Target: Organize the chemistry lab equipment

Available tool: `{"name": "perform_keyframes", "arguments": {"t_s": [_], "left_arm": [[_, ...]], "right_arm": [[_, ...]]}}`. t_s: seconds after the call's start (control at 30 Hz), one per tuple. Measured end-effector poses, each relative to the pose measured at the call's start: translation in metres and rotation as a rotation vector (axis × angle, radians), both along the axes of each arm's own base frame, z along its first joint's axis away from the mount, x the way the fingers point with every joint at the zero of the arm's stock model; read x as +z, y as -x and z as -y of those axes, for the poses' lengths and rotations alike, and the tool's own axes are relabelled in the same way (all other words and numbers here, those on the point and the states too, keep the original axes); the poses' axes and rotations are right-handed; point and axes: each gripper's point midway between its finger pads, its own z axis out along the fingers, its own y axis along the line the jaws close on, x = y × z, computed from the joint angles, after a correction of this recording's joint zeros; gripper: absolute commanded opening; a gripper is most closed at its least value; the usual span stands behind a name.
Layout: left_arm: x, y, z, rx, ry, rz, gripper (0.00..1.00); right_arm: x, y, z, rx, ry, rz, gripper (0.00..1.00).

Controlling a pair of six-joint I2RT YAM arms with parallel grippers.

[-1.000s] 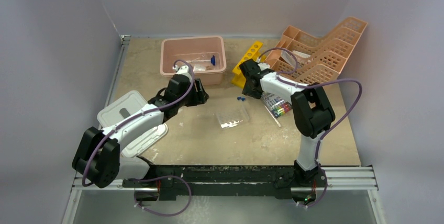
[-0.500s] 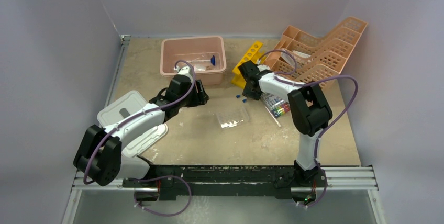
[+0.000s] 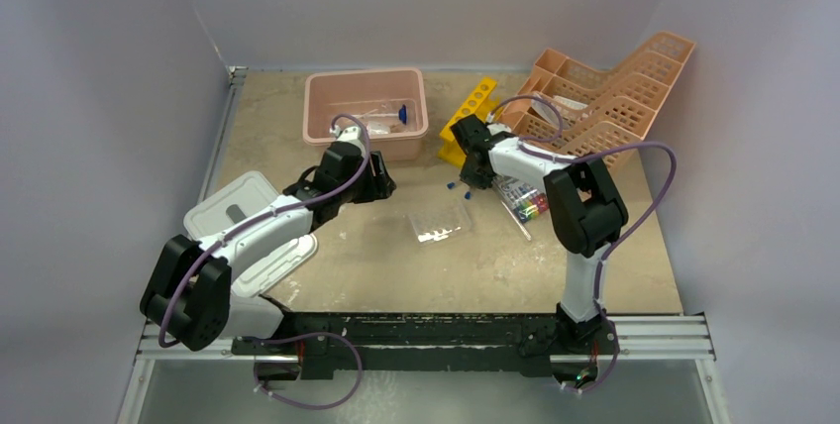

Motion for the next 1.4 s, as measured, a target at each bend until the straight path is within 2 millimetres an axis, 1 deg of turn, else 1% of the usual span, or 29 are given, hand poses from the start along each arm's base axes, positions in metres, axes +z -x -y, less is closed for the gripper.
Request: {"name": "perform_keyframes", "arguments": {"t_s": [0.27,0.37,0.43,0.5,0.6,0.67,0.77,0.87,0.93,1.03,1.13,1.27,1.4], "left_arm": [[0.0,0.001,0.002,-0.003,-0.001,0.001,0.57],[0.005,-0.001,0.003,-0.007,0.005,0.005,0.57],[0.012,-0.004,0.007,-0.012,0.015,0.012,0.57],[0.022,-0.009,0.011,-0.011,0.033,0.026,0.58],[0.04,-0.015,0.02,-0.015,0.082,0.043,0.6],[0.049,-0.018,0.028,-0.019,0.123,0.044,0.62],[0.061,-0.022,0.041,-0.026,0.209,0.032,0.64],[0.075,-0.024,0.057,-0.046,0.317,0.008,0.64],[0.087,-0.026,0.069,-0.062,0.394,-0.01,0.64],[0.106,-0.028,0.082,-0.08,0.502,-0.024,0.64],[0.116,-0.026,0.09,-0.089,0.579,-0.044,0.63],[0.121,-0.026,0.097,-0.097,0.637,-0.069,0.59],[0.12,-0.024,0.103,-0.112,0.668,-0.103,0.51]], "right_arm": [[0.001,-0.003,0.005,-0.034,0.006,0.013,0.2],[0.005,-0.003,0.007,-0.031,0.011,0.025,0.2],[0.013,-0.002,0.009,-0.016,0.012,0.044,0.2],[0.026,-0.001,0.011,0.009,0.005,0.071,0.2],[0.057,0.0,0.008,0.083,-0.039,0.142,0.2],[0.08,0.002,0.002,0.147,-0.082,0.196,0.2],[0.115,0.008,-0.011,0.288,-0.16,0.286,0.21],[0.139,0.015,-0.025,0.434,-0.213,0.359,0.2],[0.15,0.022,-0.034,0.529,-0.243,0.397,0.19],[0.16,0.032,-0.046,0.648,-0.285,0.435,0.19],[0.165,0.038,-0.057,0.745,-0.317,0.456,0.19],[0.168,0.047,-0.069,0.856,-0.352,0.47,0.2],[0.172,0.054,-0.078,0.947,-0.383,0.487,0.21]]}}
